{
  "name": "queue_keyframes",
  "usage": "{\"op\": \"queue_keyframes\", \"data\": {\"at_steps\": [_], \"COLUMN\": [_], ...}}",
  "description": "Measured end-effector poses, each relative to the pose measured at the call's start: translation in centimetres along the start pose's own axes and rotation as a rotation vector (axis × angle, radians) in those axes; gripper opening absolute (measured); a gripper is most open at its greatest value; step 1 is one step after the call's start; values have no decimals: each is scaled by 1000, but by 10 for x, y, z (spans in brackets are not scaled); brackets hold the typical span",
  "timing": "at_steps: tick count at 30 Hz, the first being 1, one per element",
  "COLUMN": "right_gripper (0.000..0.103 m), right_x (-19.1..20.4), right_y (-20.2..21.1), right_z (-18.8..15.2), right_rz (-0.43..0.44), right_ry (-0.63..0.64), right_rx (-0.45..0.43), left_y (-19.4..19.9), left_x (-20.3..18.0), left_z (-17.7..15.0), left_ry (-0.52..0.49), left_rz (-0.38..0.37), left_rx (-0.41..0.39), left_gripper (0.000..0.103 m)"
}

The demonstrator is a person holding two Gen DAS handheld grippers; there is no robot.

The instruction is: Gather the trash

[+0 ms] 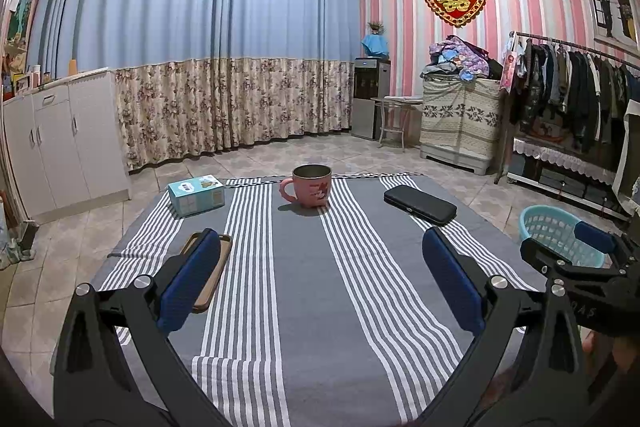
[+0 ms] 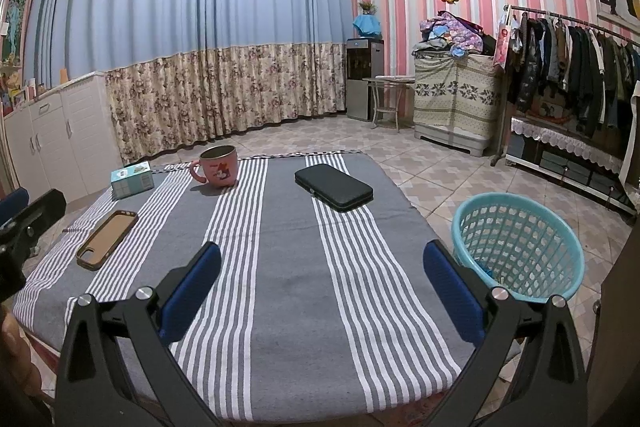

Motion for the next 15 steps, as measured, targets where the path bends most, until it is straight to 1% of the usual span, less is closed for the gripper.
{"op": "queue_keyframes", "data": {"at_steps": [15], "right_gripper": [99], "right_x": [-1], "right_y": [-2], "right_z": [-2], "right_rz": [4], "right_ry": [4], "right_rx": [4], "left_y": [2], "left_x": [-8], "left_z": [0], "left_ry": [-3], "left_rz": [1], "left_rx": [-9], "left_gripper": [98]}}
Point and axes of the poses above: each gripper's, at about its wrist camera, not at the fingertips, and y roughly against the way its jaws point, x to its left, z to its top, the point moved 9 cm from there along -y, roughly the way its jaws point, and after that the axes turned 4 degrees about -x, right-handed, at the moved point
